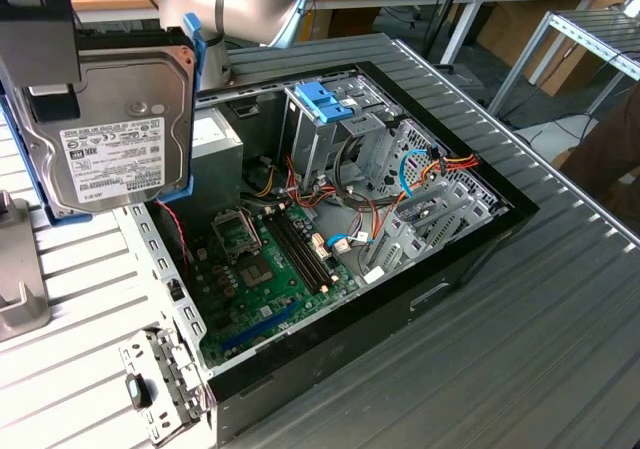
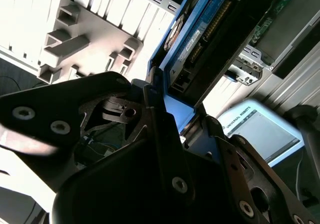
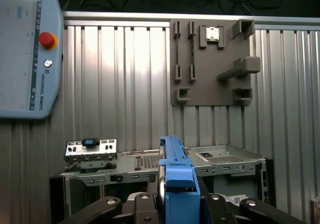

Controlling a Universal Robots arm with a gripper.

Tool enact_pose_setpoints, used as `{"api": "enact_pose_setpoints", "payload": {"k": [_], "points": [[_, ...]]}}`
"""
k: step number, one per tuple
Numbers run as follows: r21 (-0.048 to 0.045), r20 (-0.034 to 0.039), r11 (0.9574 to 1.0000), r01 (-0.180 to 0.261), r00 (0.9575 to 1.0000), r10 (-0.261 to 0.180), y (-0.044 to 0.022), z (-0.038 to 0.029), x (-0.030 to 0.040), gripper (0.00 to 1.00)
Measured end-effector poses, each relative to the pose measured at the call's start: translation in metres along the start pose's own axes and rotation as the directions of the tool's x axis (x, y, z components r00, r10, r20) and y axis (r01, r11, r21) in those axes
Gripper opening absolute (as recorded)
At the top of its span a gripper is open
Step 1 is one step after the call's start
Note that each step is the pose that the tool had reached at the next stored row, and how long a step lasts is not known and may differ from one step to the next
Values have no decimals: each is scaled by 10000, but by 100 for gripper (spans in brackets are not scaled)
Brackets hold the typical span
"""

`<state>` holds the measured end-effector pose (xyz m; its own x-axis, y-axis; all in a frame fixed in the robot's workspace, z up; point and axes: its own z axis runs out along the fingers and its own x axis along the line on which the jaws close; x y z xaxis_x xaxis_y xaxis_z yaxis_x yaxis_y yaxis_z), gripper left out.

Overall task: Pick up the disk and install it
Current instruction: 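Pick up the disk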

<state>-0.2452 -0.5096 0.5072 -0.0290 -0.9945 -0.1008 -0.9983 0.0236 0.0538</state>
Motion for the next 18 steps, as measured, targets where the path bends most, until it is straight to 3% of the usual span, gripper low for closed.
{"api": "enact_pose_setpoints", "payload": {"k": [18], "points": [[1, 0, 10000, 0, 10000, 0, -16, -8, 70, 37]]}}
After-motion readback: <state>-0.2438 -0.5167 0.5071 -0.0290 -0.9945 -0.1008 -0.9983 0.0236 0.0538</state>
